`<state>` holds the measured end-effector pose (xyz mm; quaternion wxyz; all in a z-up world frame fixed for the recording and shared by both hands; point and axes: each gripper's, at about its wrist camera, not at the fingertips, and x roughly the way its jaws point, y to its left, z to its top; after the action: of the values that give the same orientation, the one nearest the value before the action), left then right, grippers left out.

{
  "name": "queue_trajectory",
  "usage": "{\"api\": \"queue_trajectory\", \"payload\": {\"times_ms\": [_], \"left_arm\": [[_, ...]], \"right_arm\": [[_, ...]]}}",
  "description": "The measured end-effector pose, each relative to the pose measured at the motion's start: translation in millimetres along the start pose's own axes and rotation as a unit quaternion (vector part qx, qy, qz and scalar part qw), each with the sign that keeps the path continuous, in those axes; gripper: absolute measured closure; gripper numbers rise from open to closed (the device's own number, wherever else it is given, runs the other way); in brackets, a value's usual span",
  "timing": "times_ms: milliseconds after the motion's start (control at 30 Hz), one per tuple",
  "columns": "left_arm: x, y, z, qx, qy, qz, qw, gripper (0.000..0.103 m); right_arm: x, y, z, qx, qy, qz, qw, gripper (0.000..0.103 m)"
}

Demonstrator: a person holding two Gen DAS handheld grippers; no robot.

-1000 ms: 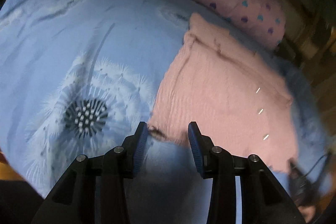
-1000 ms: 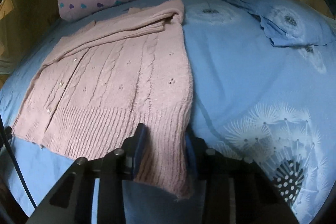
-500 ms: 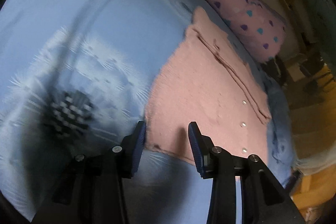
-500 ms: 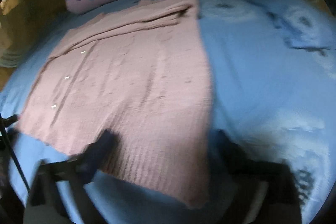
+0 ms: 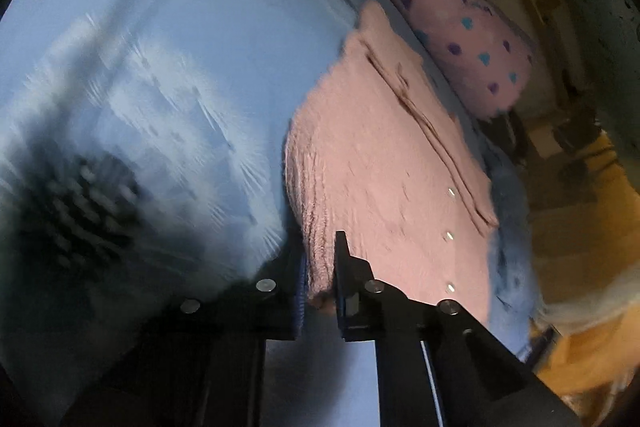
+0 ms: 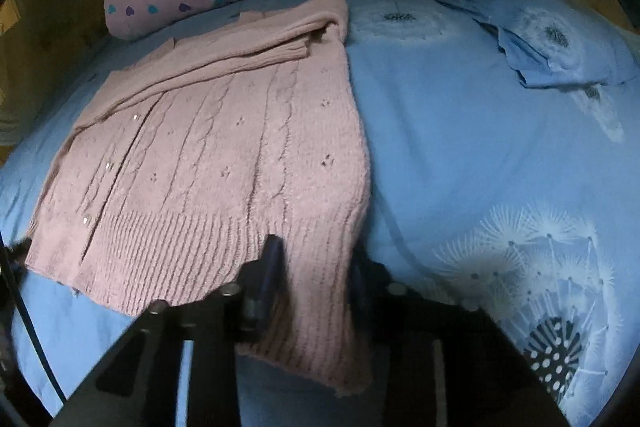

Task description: Fold small clothes

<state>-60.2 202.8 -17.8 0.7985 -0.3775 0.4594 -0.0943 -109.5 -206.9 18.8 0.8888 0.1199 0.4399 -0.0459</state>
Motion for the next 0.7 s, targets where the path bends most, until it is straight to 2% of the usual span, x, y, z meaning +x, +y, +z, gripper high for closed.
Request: {"api": "queue_trajectory", "payload": {"times_ms": [67,167,233,367,533,700], "left_arm": [[-3,-2,-3,0.003,0.000,-0.006,1.0000,0.103],[-9,-3,-9,0.004,-0.001,-0.012,0.9999,0.103],[-15,-3,-12,0.002,-0.007,-0.013,0.9999,0.103],[-31,-4,-15,-0.006,-0.028,-0.030,0.9991,0.103],[-56,-9,-27,-0.007,-0.055,-0.058,0.9968,0.103],[-70,-14,-44,0.002,-0.052,-0.074,0.9959,0.103]], "right_arm": [[-2,-10,2,0.018,0.000,0.018,1.000,0.088],[-6,-22,7,0.051,0.006,0.047,0.998,0.094],[-16,-33,8,0.095,0.001,0.085,0.992,0.095],[-35,-45,9,0.143,-0.024,0.126,0.981,0.095],[-56,-61,5,0.190,-0.056,0.153,0.968,0.096],[-76,-62,2,0.183,-0.066,0.163,0.967,0.096]]}}
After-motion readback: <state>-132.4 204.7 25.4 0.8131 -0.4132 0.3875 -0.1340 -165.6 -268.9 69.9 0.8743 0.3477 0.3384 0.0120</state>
